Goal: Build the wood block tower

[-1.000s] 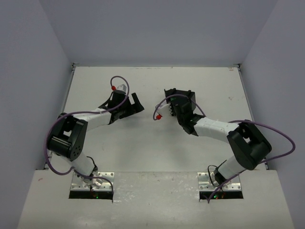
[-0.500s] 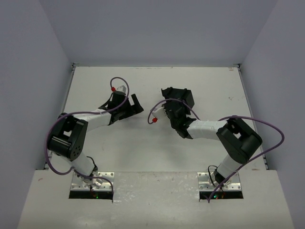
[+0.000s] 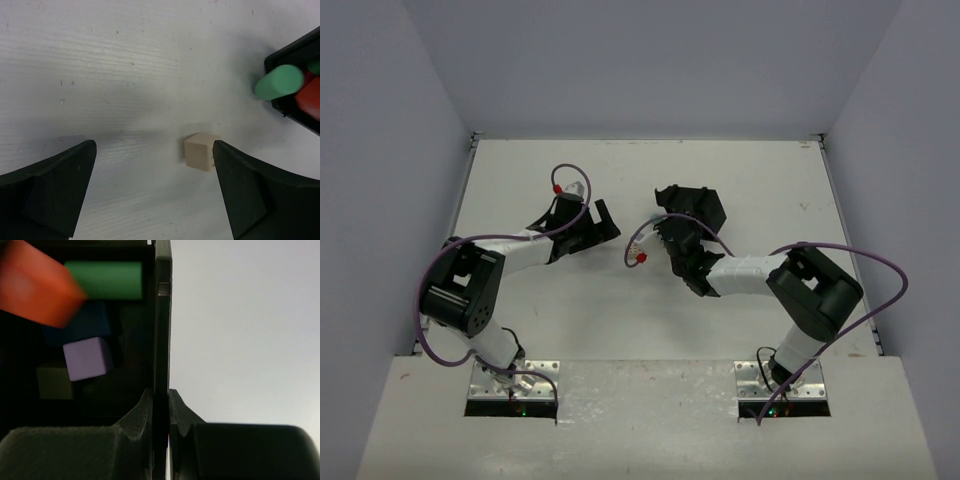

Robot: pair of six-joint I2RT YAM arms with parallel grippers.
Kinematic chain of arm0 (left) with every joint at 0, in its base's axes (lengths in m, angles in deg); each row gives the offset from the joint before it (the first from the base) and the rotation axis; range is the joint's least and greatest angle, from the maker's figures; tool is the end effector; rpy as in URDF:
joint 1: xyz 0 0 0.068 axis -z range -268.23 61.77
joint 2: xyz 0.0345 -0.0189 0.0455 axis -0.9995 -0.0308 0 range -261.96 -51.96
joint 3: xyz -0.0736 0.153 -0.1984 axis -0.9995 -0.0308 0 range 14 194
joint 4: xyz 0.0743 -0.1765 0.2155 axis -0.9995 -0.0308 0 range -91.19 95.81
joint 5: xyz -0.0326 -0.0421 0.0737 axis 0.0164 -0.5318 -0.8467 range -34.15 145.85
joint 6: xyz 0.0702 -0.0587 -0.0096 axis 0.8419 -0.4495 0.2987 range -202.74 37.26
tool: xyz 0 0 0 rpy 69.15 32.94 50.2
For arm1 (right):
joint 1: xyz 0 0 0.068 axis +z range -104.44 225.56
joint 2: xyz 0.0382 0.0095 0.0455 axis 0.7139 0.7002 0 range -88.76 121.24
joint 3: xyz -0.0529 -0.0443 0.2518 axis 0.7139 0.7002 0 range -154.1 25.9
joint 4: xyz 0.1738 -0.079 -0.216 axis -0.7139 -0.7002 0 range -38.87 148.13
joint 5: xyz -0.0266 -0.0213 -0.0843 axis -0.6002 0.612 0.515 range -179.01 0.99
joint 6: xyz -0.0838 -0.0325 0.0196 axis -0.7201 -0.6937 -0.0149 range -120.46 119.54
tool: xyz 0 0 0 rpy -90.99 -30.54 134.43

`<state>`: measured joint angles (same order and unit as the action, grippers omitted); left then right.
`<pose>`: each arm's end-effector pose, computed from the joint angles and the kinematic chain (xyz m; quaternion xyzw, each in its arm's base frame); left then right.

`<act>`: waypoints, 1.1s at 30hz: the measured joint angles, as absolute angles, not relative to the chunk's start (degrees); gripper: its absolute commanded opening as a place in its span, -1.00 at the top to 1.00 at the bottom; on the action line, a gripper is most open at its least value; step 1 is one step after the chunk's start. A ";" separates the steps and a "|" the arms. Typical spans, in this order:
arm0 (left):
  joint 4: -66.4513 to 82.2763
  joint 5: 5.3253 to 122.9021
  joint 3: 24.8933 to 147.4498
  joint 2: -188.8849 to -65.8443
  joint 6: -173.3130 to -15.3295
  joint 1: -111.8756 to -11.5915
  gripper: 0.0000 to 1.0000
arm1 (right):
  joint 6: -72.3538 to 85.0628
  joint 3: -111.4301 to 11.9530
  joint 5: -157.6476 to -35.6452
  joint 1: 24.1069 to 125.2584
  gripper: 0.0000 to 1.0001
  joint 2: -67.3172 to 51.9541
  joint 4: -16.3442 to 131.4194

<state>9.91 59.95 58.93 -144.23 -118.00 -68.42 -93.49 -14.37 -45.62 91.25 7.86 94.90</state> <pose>0.3492 -0.1321 0.0976 -0.1092 0.9109 -0.2124 0.3365 0.3038 0.2300 0.1243 -0.6354 0.4670 -0.4917 0.3694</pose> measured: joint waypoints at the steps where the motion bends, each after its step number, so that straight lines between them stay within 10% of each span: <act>1: 9.92 59.98 58.93 -144.23 -118.00 -68.42 -1.00 | -93.64 -14.32 -45.50 91.34 1.00 7.86 95.03; 33: 0.66 44.90 69.30 -147.42 -116.44 -65.59 -1.00 | -95.22 -17.85 -42.71 93.84 1.00 10.13 110.49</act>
<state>0.66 44.90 69.30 -147.42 -116.44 -65.59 -95.22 -17.85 -42.71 93.84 10.13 110.49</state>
